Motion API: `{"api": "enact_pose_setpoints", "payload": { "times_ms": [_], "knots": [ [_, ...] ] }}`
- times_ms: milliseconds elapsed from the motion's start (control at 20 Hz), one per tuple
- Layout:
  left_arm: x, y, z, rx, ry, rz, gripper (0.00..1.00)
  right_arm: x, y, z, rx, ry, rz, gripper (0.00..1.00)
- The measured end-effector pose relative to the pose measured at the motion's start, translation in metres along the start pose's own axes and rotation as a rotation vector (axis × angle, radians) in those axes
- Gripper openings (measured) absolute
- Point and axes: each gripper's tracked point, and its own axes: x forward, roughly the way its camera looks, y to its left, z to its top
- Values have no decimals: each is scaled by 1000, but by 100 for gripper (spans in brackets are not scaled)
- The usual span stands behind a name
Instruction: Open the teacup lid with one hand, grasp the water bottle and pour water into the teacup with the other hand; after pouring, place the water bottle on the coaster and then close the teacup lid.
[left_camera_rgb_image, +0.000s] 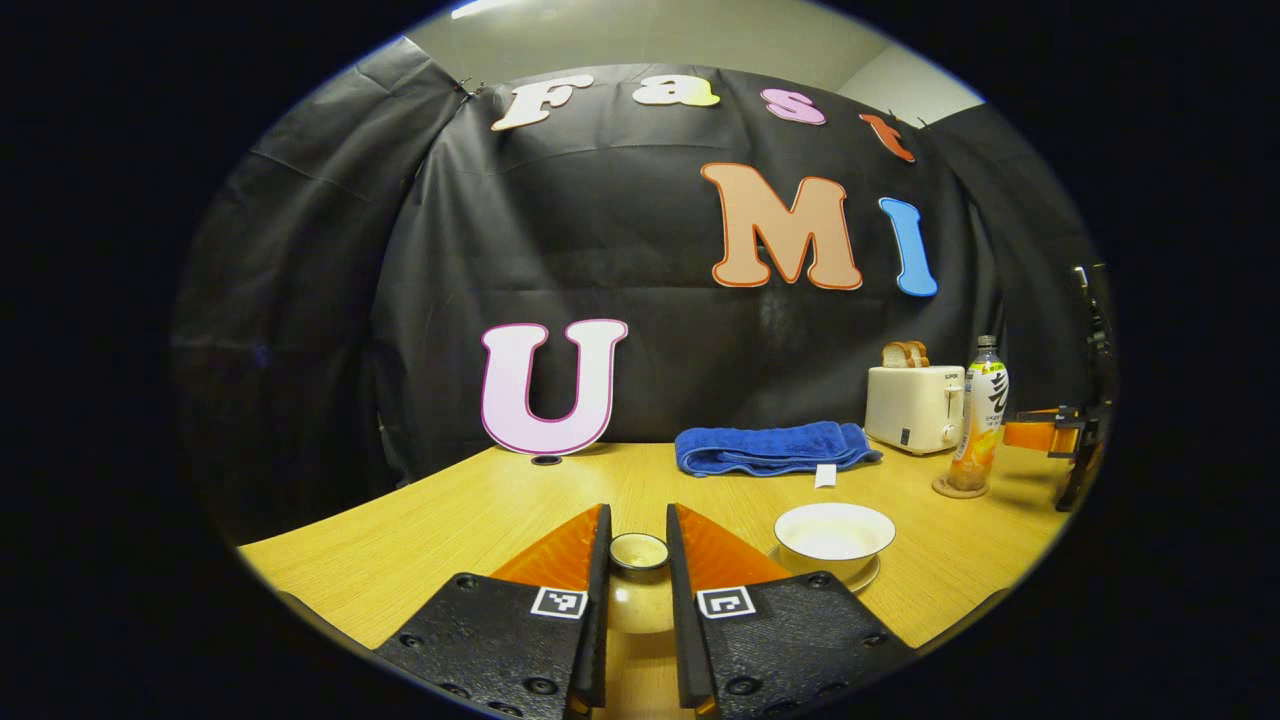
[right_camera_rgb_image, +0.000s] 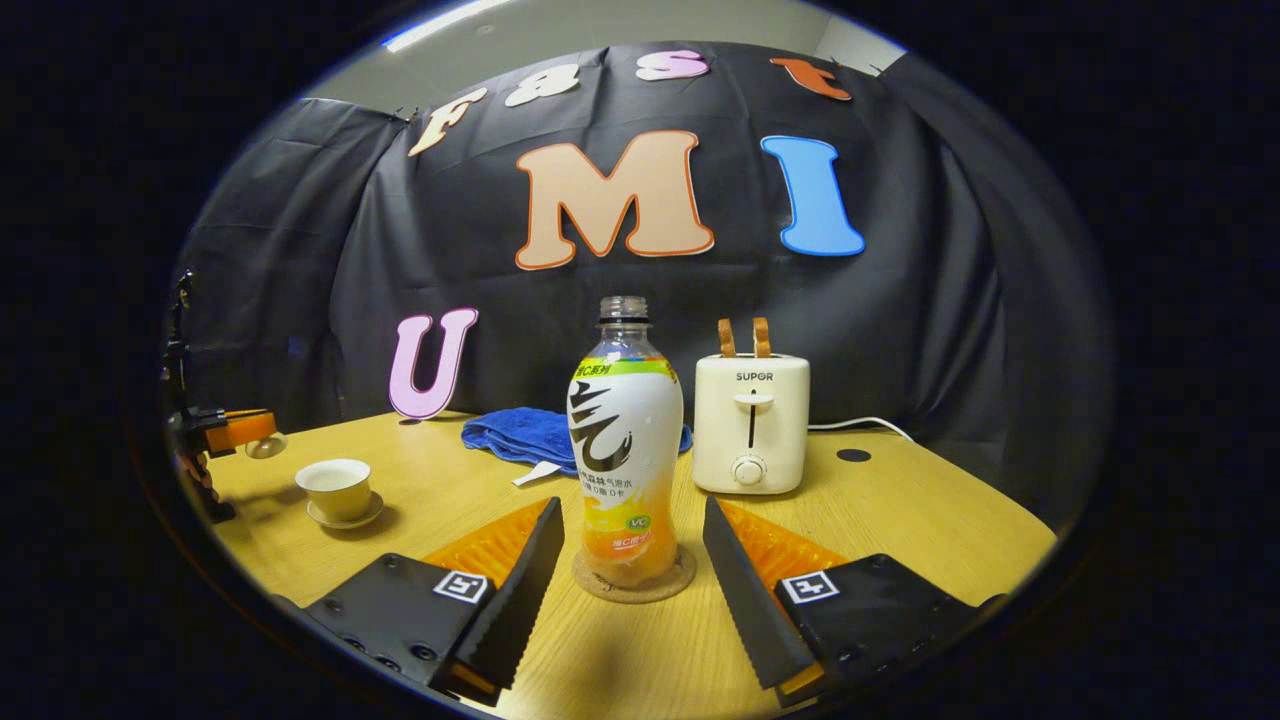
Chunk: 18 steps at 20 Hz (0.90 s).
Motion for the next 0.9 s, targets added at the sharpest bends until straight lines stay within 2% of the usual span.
{"api": "enact_pose_setpoints", "payload": {
  "times_ms": [150, 200, 250, 300, 400, 450, 500, 600, 700, 850, 900],
  "knots": [
    [3, 0, 0, -1, 2, 9, 25, -15, -11, 8, 5, -49, -62, 90],
    [3, -1, 0, -2, 2, 11, 25, -21, -14, 11, -1, -70, -83, 87],
    [4, -3, 0, -3, 4, 11, 25, -27, -18, 9, -4, -69, -104, 90],
    [6, -6, -1, -4, 4, 11, 25, -31, -21, 9, -4, -70, -120, 87],
    [10, -10, -1, -5, 3, 9, 26, -39, -33, 11, -3, -75, -181, 87],
    [13, -13, 0, -5, 3, 4, 25, -44, -39, 11, -3, -75, -212, 89],
    [15, -19, -1, -4, 4, -4, 25, -48, -45, 11, -3, -78, -245, 87],
    [20, -30, -1, -4, 6, -28, 25, -55, -54, 11, -2, -81, -294, 92],
    [26, -43, -1, -5, 6, -56, 25, -59, -59, 11, -3, -81, -324, 89],
    [29, -62, 0, -7, 5, -100, 25, -62, -66, 13, -3, -83, -361, 92],
    [30, -67, 0, -8, 3, -114, 27, -62, -67, 12, 0, -82, -364, 89]
  ]
}}
